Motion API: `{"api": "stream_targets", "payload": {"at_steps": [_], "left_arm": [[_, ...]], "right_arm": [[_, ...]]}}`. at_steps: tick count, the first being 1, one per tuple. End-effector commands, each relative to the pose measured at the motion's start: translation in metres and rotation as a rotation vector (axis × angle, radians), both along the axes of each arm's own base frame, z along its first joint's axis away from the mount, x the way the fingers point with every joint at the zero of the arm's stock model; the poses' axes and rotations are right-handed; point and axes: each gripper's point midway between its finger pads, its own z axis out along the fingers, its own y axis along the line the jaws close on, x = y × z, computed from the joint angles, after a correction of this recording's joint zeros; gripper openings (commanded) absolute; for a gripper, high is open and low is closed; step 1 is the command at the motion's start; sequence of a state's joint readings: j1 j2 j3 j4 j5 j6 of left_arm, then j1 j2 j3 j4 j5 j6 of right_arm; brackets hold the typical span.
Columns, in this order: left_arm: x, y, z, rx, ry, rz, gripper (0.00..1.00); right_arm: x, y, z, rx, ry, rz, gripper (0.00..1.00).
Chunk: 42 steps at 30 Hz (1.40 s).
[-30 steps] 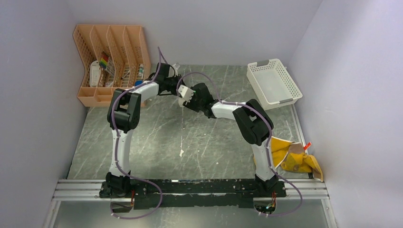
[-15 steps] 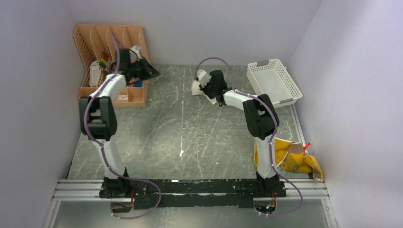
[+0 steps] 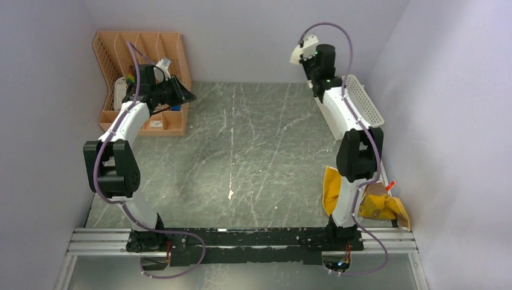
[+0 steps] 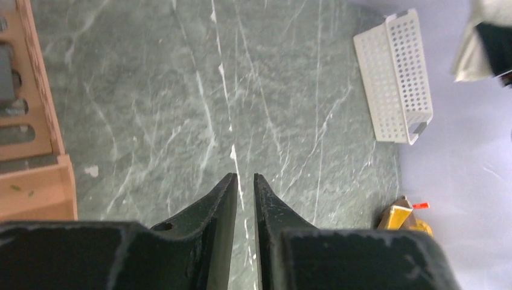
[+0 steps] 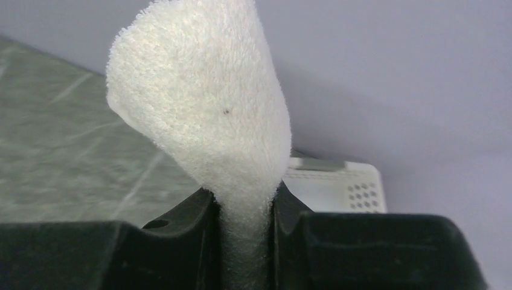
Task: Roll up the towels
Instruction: Place the towel in the bin.
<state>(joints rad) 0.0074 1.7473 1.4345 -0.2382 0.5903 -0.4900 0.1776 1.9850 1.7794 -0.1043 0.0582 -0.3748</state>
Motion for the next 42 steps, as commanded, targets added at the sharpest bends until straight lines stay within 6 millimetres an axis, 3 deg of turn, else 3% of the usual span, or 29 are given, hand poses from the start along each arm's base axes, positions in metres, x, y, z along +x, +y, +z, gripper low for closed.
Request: {"api": "stream_targets", "payload": {"at_steps": [1, 6, 11, 20, 25, 30, 31, 33, 38, 42], "left_arm": [[-0.016, -0.003, -0.003, 0.024, 0.012, -0.049, 0.28], [-0.026, 0.003, -0.009, 0.078, 0.021, -0.046, 0.28], [-0.034, 0.005, -0.020, 0.093, 0.044, -0.053, 0.28], [-0.038, 0.003, -0.036, 0.110, 0.057, -0.098, 0.28], [-0.039, 0.003, -0.044, 0.112, 0.076, -0.108, 0.27], [-0.039, 0.004, -0.047, 0.115, 0.084, -0.110, 0.27], [-0.039, 0.003, -0.048, 0.116, 0.085, -0.111, 0.27], [-0.039, 0.003, -0.050, 0.114, 0.090, -0.114, 0.27], [-0.039, 0.003, -0.051, 0.114, 0.096, -0.117, 0.27], [-0.040, 0.003, -0.051, 0.115, 0.093, -0.120, 0.27]], "right_arm": [[0.009, -0.063, -0.031, -0.055, 0.095, -0.176, 0.00], [0.010, -0.119, -0.056, 0.014, 0.125, -0.279, 0.00], [0.012, -0.149, -0.084, 0.034, 0.175, -0.298, 0.00], [0.022, -0.162, -0.153, 0.006, 0.274, -0.285, 0.00], [0.036, -0.160, -0.177, 0.030, 0.299, -0.285, 0.00], [0.041, -0.155, -0.185, 0.068, 0.308, -0.277, 0.00], [0.041, -0.154, -0.185, 0.077, 0.306, -0.275, 0.03], [0.042, -0.152, -0.182, 0.098, 0.298, -0.274, 0.26], [0.040, -0.142, -0.170, 0.139, 0.282, -0.242, 0.30], [0.038, -0.137, -0.154, 0.172, 0.255, -0.230, 0.40]]}}
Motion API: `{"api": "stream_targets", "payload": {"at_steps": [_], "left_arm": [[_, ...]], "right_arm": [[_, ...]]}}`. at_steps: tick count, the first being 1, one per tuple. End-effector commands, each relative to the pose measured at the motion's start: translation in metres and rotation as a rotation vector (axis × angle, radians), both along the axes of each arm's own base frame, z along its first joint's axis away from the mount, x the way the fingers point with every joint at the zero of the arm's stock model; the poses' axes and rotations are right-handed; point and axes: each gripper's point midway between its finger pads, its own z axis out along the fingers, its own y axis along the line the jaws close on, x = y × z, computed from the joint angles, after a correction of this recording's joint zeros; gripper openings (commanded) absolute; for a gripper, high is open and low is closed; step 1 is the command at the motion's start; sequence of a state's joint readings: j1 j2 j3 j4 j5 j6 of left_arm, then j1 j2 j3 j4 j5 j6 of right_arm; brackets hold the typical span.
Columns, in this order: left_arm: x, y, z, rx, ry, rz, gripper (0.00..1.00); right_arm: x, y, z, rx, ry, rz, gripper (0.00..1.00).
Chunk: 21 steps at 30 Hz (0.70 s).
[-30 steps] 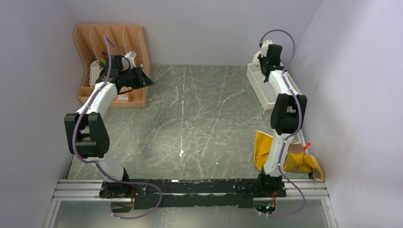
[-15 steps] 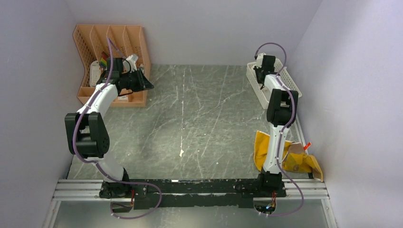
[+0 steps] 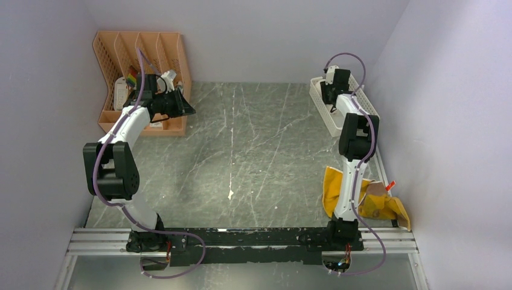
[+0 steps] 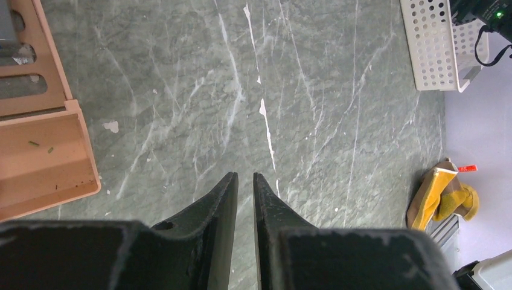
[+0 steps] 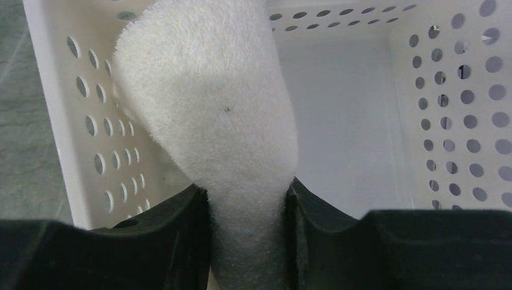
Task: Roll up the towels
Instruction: Place the towel in the bin.
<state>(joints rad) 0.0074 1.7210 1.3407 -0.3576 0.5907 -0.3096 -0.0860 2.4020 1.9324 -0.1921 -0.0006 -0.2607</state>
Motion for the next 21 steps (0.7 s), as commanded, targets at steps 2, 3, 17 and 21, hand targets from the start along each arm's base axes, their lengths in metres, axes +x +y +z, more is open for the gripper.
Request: {"api": "stream_targets", "payload": {"at_steps": [2, 3, 17, 21], "left_arm": [[-0.004, -0.003, -0.004, -0.003, 0.013, -0.029, 0.27], [-0.004, -0.002, -0.004, -0.002, 0.012, -0.028, 0.27], [-0.004, -0.003, -0.005, -0.005, 0.016, -0.036, 0.27], [-0.004, -0.003, -0.006, -0.005, 0.021, -0.037, 0.27]], "right_arm": [[0.007, 0.010, 0.057, 0.058, -0.122, 0.016, 0.41], [0.008, 0.010, 0.062, 0.059, -0.131, 0.013, 0.42], [0.011, 0.004, 0.094, 0.058, -0.164, 0.005, 0.42], [0.008, 0.009, 0.084, 0.080, -0.144, 0.020, 0.50]]}}
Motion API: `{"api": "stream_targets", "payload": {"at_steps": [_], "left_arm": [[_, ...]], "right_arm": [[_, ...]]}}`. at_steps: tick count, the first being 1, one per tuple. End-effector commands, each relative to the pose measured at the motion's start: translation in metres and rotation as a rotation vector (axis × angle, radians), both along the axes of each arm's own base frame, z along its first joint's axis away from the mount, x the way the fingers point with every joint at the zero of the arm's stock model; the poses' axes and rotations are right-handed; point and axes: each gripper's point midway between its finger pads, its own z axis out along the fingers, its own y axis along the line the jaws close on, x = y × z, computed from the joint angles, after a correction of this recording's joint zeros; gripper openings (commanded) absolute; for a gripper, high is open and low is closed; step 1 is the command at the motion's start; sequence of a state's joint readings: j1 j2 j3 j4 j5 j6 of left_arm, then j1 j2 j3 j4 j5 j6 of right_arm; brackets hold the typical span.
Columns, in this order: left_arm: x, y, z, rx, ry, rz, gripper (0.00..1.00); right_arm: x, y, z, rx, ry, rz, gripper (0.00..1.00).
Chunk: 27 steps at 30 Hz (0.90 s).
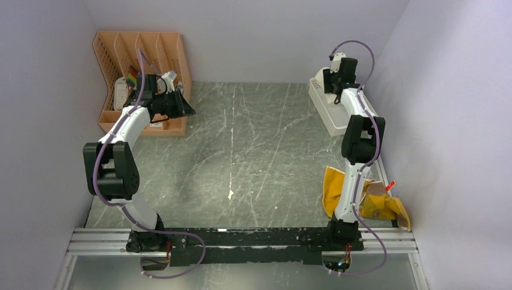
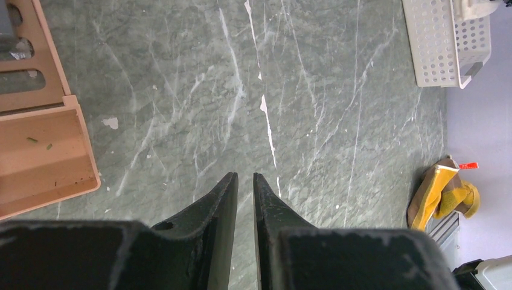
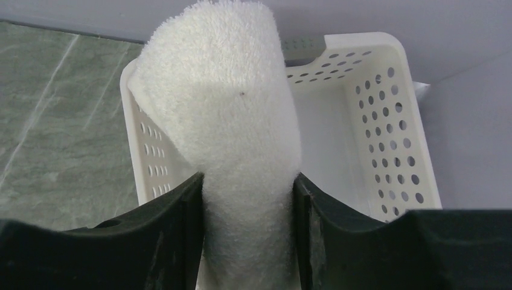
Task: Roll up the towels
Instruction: Place the towel in the bin.
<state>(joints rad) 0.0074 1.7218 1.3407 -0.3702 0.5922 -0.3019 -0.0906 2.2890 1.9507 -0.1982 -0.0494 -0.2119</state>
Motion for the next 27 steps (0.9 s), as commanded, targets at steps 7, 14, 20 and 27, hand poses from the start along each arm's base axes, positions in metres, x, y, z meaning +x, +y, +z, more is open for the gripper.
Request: {"api": "stream_targets", "payload": {"at_steps": [7, 14, 20, 27], "left_arm": [[-0.002, -0.004, -0.009, -0.008, 0.027, -0.033, 0.27], [-0.002, -0.002, -0.013, -0.002, 0.039, -0.032, 0.27], [-0.002, -0.003, -0.014, -0.004, 0.043, -0.035, 0.27], [-0.003, -0.002, -0.014, 0.002, 0.044, -0.034, 0.27]], "right_arm": [[-0.002, 0.002, -0.005, 0.036, 0.011, 0.009, 0.51], [0.001, 0.005, -0.002, 0.050, 0.002, 0.014, 0.51], [0.003, 0.004, 0.018, 0.044, -0.046, 0.017, 0.54], [0.004, -0.010, -0.002, 0.120, -0.037, -0.023, 0.44]]}}
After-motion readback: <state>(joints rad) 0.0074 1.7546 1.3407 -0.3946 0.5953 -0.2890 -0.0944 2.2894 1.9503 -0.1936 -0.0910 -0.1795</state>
